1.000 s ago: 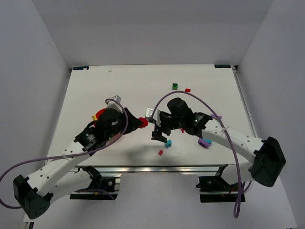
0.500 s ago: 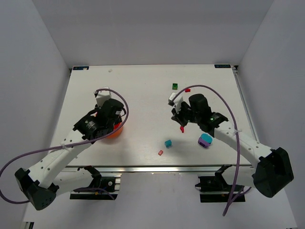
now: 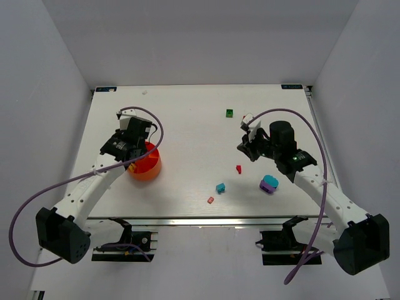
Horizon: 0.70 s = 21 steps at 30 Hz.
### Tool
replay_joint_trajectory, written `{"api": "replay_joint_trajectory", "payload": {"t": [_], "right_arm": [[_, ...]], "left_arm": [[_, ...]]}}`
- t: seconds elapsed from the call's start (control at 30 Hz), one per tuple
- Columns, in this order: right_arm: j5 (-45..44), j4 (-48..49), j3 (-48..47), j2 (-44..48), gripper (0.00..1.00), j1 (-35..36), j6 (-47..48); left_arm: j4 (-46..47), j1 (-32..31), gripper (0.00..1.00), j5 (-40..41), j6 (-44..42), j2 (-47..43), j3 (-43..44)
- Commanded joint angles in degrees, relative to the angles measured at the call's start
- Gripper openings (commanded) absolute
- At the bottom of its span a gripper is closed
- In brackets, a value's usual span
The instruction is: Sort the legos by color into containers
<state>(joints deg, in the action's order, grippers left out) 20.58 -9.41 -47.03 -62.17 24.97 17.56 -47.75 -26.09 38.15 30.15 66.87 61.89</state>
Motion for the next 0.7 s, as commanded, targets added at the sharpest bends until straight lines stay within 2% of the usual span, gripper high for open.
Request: {"api": "replay_joint_trajectory", "payload": {"t": [0.0,0.13,0.27,0.67], "right_arm": [[3.0,1.5,0.1,1.7,0.00,-1.3,-1.0],[4.5,1.4,0.3,1.7,0.00,-2.2,-1.0],[5.3,1.4,0.3,1.5,0.00,-3.2,-1.1],[6.9,1.3,0.4,1.4,0.00,-4.8,-1.7]], "left_arm": [[3.7,2.1,0.00,-4.8,-3.3,0.6,-0.7],[5.5,3.5,0.00,-10.7,-4.3,0.5,-0.5],[6.0,4.0,0.00,-13.1,-5.2,-0.8,-0.5],[3.1,5.1,0.01,-13.8,-5.0,0.2,-2.0]]}}
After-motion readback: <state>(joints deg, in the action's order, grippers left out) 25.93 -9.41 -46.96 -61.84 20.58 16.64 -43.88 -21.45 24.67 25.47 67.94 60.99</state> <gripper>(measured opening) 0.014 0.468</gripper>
